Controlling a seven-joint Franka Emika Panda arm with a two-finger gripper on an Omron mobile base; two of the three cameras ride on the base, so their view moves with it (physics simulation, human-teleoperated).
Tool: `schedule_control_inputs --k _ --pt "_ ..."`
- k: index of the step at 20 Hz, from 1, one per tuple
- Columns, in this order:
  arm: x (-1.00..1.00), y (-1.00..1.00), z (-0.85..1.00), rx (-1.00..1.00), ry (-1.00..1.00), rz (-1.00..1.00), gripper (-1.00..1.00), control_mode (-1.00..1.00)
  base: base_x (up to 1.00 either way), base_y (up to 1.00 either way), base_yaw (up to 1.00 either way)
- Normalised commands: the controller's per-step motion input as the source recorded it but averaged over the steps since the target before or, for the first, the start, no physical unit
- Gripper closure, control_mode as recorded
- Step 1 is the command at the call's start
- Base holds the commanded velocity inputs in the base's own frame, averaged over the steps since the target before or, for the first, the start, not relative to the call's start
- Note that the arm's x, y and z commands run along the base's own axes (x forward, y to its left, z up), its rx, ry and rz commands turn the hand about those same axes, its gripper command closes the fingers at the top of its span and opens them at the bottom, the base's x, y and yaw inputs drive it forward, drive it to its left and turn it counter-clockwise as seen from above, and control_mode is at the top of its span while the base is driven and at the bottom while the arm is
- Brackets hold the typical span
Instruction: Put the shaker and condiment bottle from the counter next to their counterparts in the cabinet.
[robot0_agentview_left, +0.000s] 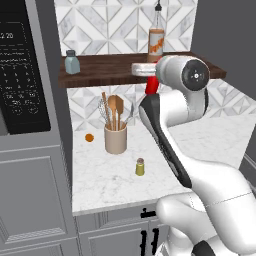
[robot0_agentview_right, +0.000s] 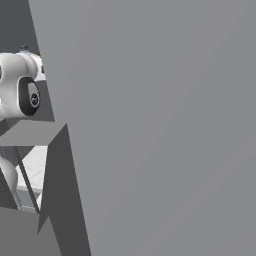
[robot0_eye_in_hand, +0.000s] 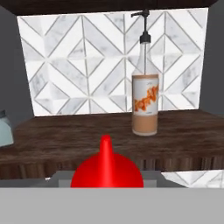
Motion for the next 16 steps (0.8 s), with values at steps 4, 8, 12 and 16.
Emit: schedule_control_inputs --k 4,8,12,16 --pt "0.14 -0.15 0.27 0.12 0.02 -0.11 1.0 -1.0 0.0 0.0 0.0" --pt "0.33 -0.23 0.39 0.14 0.06 -0.09 1.0 -1.0 0.0 0.0 0.0" --pt "0.45 -0.16 0.46 0.06 0.03 -0.03 1.0 -1.0 0.0 0.0 0.0" --pt "0.44 -0.12 0.37 0.03 0.0 -0.02 1.0 -1.0 0.0 0.0 0.0"
